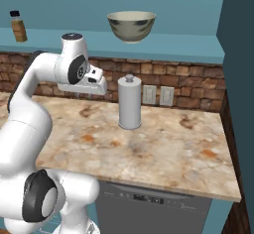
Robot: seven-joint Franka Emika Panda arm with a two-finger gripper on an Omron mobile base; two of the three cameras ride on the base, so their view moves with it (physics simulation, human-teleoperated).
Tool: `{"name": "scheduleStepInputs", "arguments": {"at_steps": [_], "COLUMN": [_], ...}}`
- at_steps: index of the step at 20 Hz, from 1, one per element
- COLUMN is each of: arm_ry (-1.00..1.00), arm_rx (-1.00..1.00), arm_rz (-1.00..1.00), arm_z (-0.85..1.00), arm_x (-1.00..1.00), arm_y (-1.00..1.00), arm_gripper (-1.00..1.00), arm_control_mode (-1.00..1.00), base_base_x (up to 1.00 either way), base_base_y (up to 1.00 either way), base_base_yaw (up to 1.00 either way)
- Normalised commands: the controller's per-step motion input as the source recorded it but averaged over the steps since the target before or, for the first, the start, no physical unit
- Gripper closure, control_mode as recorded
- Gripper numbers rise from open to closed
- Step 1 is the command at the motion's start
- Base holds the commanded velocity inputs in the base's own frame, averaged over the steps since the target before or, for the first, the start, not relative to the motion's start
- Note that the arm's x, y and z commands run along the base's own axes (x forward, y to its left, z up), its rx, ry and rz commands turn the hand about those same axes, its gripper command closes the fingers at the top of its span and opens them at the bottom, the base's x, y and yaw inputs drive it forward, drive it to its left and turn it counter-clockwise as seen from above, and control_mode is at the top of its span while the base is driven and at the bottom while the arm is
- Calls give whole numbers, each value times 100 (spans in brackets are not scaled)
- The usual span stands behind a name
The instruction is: Take the cinnamon bottle from the cabinet and place it on the dining table, next to the plate with the cupcake. Then take the chocolate from the dining counter and place it on the cupcake plate.
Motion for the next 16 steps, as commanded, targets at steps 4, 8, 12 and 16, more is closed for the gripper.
{"name": "scheduleStepInputs", "arguments": {"at_steps": [4,8,12,16], "arm_ry": [0,-5,-18,-2], "arm_rx": [-4,-16,-6,4], "arm_rz": [0,6,14,5], "arm_z": [0,1,32,75], "arm_x": [-4,-6,3,12], "arm_y": [16,62,78,44], "arm_gripper": [-100,-100,-100,-100], "arm_control_mode": [-100,-100,-100,-100], "base_base_x": [0,0,0,0], "base_base_y": [0,0,0,0], "base_base_yaw": [0,0,0,0]}}
